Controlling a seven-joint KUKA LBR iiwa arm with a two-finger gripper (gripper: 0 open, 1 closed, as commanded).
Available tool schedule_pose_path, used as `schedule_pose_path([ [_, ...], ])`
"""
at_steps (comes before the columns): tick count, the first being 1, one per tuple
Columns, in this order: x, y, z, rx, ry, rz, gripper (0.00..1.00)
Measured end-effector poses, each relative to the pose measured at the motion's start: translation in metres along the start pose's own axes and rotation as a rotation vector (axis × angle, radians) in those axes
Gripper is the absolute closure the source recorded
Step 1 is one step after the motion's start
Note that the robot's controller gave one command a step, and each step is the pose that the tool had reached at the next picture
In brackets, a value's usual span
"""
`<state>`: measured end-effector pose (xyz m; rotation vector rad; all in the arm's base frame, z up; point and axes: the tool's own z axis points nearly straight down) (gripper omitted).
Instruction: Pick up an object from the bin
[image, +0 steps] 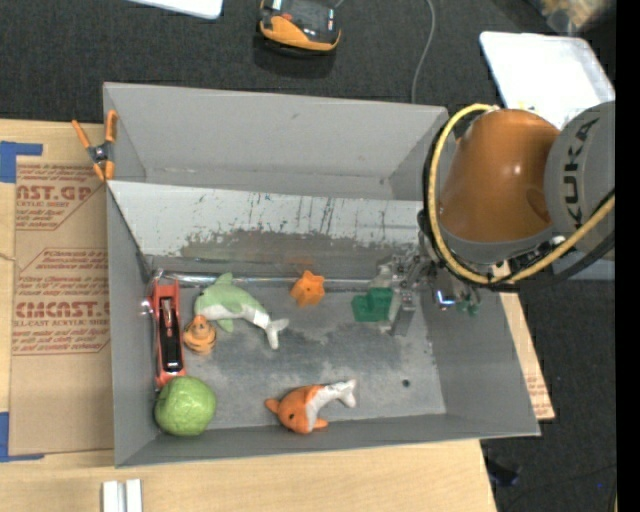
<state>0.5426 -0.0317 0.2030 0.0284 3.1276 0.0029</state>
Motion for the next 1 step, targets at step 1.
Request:
schedule_pose_path([
  [1, 0.0, 0.0002, -0.0357, 0.0, 0.002, 0.0, 1.0],
])
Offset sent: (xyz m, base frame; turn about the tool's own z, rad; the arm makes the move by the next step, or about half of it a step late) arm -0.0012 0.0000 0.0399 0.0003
